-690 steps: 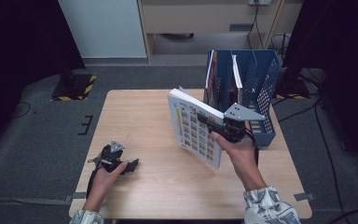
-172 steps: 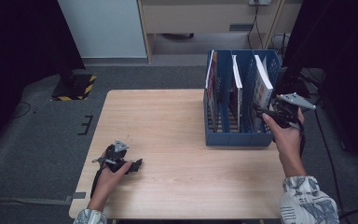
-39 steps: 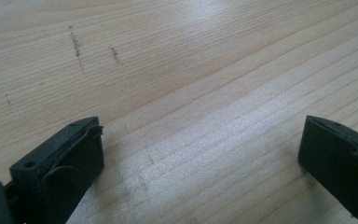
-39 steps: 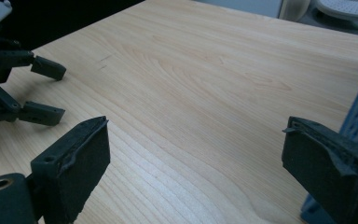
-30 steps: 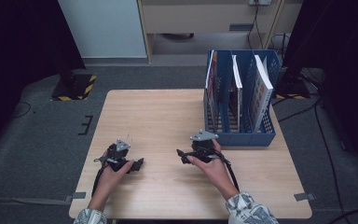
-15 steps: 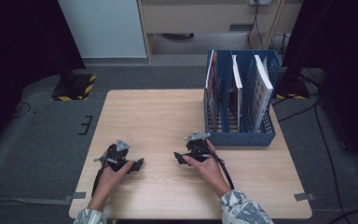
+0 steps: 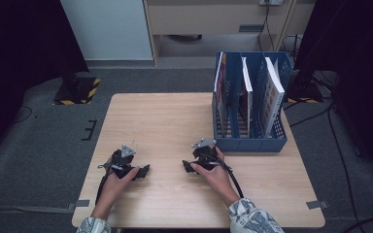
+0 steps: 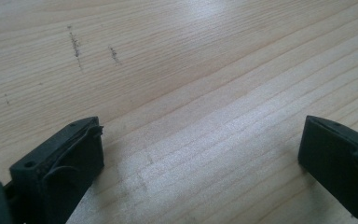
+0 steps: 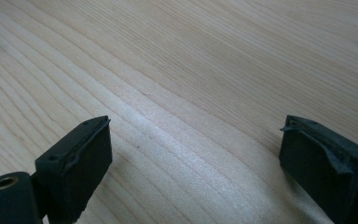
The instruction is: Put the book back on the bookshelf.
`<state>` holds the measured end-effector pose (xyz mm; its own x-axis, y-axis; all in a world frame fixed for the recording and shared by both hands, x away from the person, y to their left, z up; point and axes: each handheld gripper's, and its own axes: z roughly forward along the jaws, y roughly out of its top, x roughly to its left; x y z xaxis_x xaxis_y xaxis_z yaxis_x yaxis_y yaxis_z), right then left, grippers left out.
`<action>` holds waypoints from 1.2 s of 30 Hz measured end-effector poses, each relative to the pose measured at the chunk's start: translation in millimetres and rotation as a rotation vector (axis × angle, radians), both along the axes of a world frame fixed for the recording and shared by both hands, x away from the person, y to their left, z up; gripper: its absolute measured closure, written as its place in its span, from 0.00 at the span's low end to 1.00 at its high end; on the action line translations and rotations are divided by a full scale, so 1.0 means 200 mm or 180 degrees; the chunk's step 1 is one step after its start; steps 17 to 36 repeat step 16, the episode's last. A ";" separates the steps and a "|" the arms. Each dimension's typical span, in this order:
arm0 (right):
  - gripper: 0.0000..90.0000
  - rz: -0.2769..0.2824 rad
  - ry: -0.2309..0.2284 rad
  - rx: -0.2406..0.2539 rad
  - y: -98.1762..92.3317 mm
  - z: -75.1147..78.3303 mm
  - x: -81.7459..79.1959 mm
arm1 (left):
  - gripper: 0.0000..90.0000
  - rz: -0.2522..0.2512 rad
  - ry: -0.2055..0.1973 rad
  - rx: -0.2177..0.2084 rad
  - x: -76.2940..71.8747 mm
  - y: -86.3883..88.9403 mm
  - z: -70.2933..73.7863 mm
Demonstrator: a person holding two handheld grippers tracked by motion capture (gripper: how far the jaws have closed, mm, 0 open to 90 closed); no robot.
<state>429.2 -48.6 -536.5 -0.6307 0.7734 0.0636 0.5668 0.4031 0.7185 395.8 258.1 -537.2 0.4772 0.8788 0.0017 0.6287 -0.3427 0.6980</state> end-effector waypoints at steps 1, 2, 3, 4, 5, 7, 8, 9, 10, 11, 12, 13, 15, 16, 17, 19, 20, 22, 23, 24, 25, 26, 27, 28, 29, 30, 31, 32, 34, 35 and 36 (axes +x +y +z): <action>0.09 -0.0036 -0.0080 -0.0169 0.01 -0.01 0.00 | 0.00 0.0000 0.0000 0.0000 0.00 0.00 0.00; 0.09 -0.0048 -0.0118 -0.0160 0.00 -0.01 -0.01 | 0.00 0.0000 0.0000 0.0000 0.00 0.00 0.00; 0.09 -0.0080 -0.0087 -0.0145 0.00 -0.01 -0.01 | 0.00 0.0000 -0.0001 0.0000 0.00 0.00 0.00; 0.09 -0.0083 -0.0106 -0.0151 0.00 -0.01 -0.01 | 0.00 0.0000 0.0000 0.0000 0.00 0.00 0.00; 0.08 -0.0103 -0.0091 -0.0143 -0.01 -0.01 -0.01 | 0.00 0.0000 -0.0001 0.0000 0.00 0.00 0.00; 0.06 -0.0141 -0.0082 -0.0160 -0.01 -0.01 -0.01 | 0.00 -0.0002 -0.0002 -0.0002 0.00 0.00 0.00; 0.05 -0.0166 -0.0073 -0.0160 -0.01 -0.01 -0.01 | 0.00 -0.0006 -0.0002 -0.0003 0.00 0.00 0.00; 0.05 -0.0171 -0.0072 -0.0161 -0.01 -0.01 -0.01 | 0.00 -0.0007 -0.0002 -0.0003 0.00 0.00 0.00; 0.04 -0.0159 -0.0074 -0.0169 -0.01 -0.01 -0.02 | 0.00 -0.0007 -0.0002 -0.0004 0.00 0.00 0.00; 0.04 -0.0171 -0.0076 -0.0174 -0.02 -0.02 -0.02 | 0.00 -0.0008 -0.0001 -0.0004 0.00 0.00 0.00; 0.04 -0.0180 -0.0071 -0.0174 -0.02 -0.01 -0.02 | 0.00 -0.0012 -0.0001 -0.0004 0.00 0.00 0.00; 0.04 -0.0187 -0.0065 -0.0171 -0.02 -0.01 -0.02 | 0.00 -0.0012 -0.0001 -0.0004 0.00 0.00 0.00; 0.03 -0.0284 -0.0045 -0.0173 -0.02 -0.01 -0.04 | 0.00 -0.0013 -0.0002 -0.0004 0.00 0.00 0.00; 0.03 -0.0321 -0.0047 -0.0179 -0.03 -0.01 -0.05 | 0.00 -0.0013 -0.0002 -0.0004 0.00 0.00 0.00; 0.03 -0.0321 -0.0047 -0.0179 -0.03 -0.01 -0.05 | 0.00 -0.0013 -0.0002 -0.0004 0.00 0.00 0.00; 0.03 -0.0321 -0.0047 -0.0179 -0.03 -0.01 -0.05 | 0.00 -0.0013 -0.0002 -0.0004 0.00 0.00 0.00; 0.03 -0.0321 -0.0047 -0.0179 -0.03 -0.01 -0.05 | 0.00 -0.0013 -0.0002 -0.0004 0.00 0.00 0.00; 0.03 -0.0321 -0.0047 -0.0179 -0.03 -0.01 -0.05 | 0.00 -0.0013 -0.0002 -0.0004 0.00 0.00 0.00; 0.03 -0.0321 -0.0047 -0.0179 -0.03 -0.01 -0.05 | 0.00 -0.0013 -0.0002 -0.0004 0.00 0.00 0.00; 0.03 -0.0321 -0.0047 -0.0179 -0.03 -0.01 -0.05 | 0.00 -0.0013 -0.0002 -0.0004 0.00 0.00 0.00; 0.03 -0.0321 -0.0047 -0.0179 -0.03 -0.01 -0.05 | 0.00 -0.0013 -0.0002 -0.0004 0.00 0.00 0.00; 0.03 -0.0321 -0.0047 -0.0179 -0.03 -0.01 -0.05 | 0.00 -0.0013 -0.0002 -0.0004 0.00 0.00 0.00; 0.03 -0.0321 -0.0047 -0.0179 -0.03 -0.01 -0.05 | 0.00 -0.0013 -0.0002 -0.0004 0.00 0.00 0.00; 0.03 -0.0321 -0.0047 -0.0179 -0.03 -0.01 -0.05 | 0.00 -0.0013 -0.0002 -0.0004 0.00 0.00 0.00; 0.03 -0.0321 -0.0047 -0.0179 -0.03 -0.01 -0.05 | 0.00 -0.0013 -0.0002 -0.0004 0.00 0.00 0.00; 0.03 -0.0321 -0.0047 -0.0179 -0.03 -0.01 -0.05 | 0.00 -0.0013 -0.0002 -0.0004 0.00 0.00 0.00; 0.03 -0.0321 -0.0047 -0.0179 -0.03 -0.01 -0.05 | 0.00 -0.0013 -0.0002 -0.0004 0.00 0.00 0.00; 0.03 -0.0321 -0.0047 -0.0179 -0.03 -0.01 -0.05 | 0.00 -0.0013 -0.0002 -0.0004 0.00 0.00 0.00; 0.03 -0.0321 -0.0047 -0.0179 -0.03 -0.01 -0.05 | 0.00 -0.0013 -0.0002 -0.0004 0.00 0.00 0.00; 0.03 -0.0321 -0.0047 -0.0179 -0.03 -0.01 -0.05 | 0.00 -0.0013 -0.0002 -0.0004 0.00 0.00 0.00; 0.03 -0.0321 -0.0047 -0.0179 -0.03 -0.01 -0.05 | 0.00 -0.0013 -0.0002 -0.0004 0.00 0.00 0.00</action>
